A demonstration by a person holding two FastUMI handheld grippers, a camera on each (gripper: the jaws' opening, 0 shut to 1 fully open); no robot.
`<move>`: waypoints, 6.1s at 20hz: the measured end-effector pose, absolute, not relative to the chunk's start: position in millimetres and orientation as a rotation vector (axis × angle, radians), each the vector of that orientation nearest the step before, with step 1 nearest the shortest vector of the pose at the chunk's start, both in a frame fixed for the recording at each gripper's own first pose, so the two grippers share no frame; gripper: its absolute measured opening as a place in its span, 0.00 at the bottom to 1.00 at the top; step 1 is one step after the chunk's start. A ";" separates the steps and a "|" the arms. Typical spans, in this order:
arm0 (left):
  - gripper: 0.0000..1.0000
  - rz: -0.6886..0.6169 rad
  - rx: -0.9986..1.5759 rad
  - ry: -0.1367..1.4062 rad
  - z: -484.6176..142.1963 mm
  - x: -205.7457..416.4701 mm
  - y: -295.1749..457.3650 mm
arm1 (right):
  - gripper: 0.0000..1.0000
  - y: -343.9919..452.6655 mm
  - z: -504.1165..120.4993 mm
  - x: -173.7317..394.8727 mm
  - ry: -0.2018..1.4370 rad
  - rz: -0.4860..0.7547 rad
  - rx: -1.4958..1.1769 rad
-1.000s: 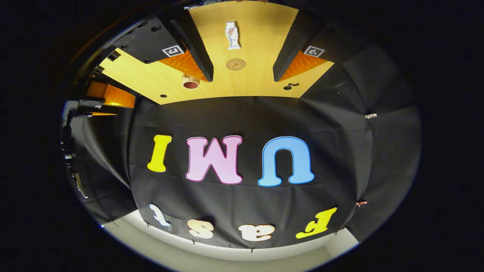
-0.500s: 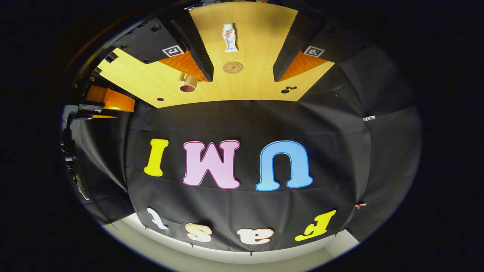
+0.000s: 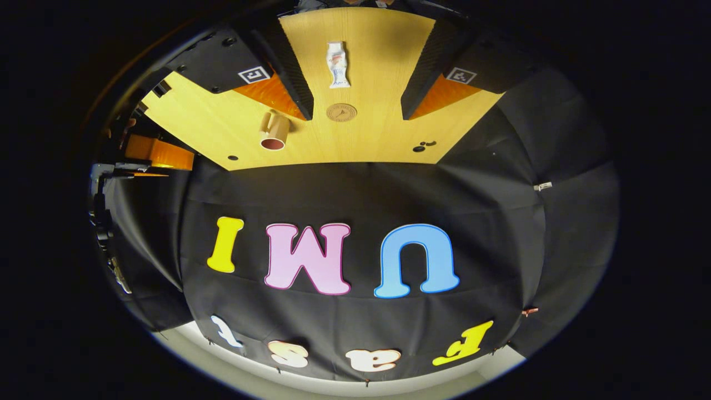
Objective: Put the toothbrush and toothpaste on the desktop into the cup, then pick up the cup and place it on the coaster on the desktop.
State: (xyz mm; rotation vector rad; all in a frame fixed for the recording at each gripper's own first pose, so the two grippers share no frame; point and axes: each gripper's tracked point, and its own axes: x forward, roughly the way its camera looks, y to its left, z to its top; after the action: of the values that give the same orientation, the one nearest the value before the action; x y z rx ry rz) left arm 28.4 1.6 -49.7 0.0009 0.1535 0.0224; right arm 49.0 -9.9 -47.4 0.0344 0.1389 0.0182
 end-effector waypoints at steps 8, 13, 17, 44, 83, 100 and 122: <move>0.99 -0.006 -0.044 0.310 -95.9 58.3 -10.5 | 0.96 -16.2 -70.7 77.6 0.222 0.063 0.050; 0.99 0.008 -0.012 0.439 -139.3 90.1 -13.3 | 0.97 -25.8 -86.4 100.0 0.270 0.103 0.045; 0.99 0.011 -0.023 0.569 -183.6 121.9 -19.3 | 0.97 -32.1 -107.9 116.3 0.320 0.144 0.071; 0.49 0.115 -0.110 1.160 -305.2 180.0 -15.5 | 0.98 -36.8 -208.8 133.2 0.609 0.211 0.153; 0.33 -0.028 -0.069 1.074 -296.7 165.4 -17.0 | 0.05 -5.7 -328.0 126.3 1.071 0.095 0.040; 0.28 -0.014 -0.292 0.801 -204.9 169.0 -36.3 | 0.05 -24.9 -252.5 127.4 0.838 0.213 0.146; 0.27 -0.365 -0.289 0.277 -24.0 372.2 -215.3 | 0.05 -103.8 -181.5 155.8 0.665 0.179 0.210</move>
State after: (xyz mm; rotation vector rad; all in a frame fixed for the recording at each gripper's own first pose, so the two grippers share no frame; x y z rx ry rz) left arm 372.2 -215.3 -24.0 -0.2895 0.2773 -0.3646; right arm 155.8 -103.8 -181.5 0.2104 0.6652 0.1792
